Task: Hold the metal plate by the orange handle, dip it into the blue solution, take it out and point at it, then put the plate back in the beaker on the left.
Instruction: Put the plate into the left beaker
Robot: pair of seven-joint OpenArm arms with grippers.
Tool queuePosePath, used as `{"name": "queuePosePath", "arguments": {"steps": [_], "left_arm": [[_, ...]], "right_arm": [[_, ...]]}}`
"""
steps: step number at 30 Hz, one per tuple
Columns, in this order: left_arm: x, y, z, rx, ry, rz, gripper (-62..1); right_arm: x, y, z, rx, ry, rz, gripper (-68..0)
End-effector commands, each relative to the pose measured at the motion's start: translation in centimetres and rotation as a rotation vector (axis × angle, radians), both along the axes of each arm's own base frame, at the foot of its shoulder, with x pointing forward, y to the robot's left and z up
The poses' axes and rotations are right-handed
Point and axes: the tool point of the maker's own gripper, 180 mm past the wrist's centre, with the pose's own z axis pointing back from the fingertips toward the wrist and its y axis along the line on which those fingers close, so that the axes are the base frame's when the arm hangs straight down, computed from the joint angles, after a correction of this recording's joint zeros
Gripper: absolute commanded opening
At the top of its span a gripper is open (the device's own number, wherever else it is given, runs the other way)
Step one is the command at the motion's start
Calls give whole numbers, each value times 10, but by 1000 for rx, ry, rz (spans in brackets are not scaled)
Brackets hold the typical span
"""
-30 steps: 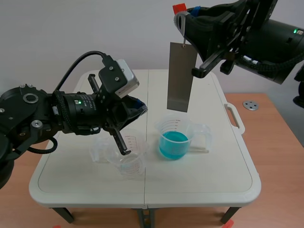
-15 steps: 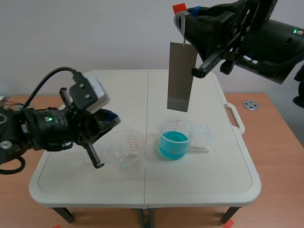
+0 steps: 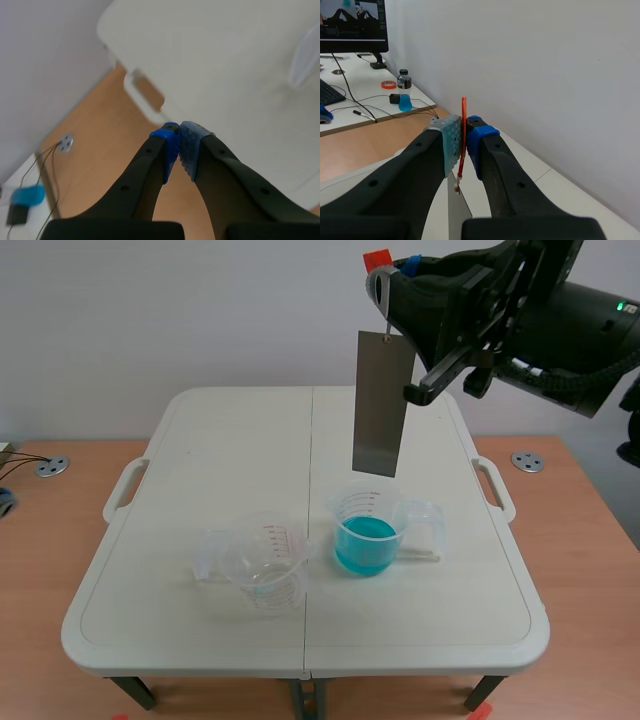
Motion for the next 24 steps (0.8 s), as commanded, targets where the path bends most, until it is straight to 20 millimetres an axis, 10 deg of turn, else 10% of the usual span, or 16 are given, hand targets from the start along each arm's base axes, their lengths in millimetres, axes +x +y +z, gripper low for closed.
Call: {"name": "queuePosePath", "arguments": {"steps": [1,13,24], "left_arm": [[-11,7,-1,-1,11,14,-594],[-126,31,-59,19,312,69,-594],[-207,-15,-106,-68,564,-7,-594]], "right_arm": [[-2,-2,17,22,-50,8,-662],[-5,14,21,28,-58,54,-662],[-9,49,22,53,-25,114,-662]]}}
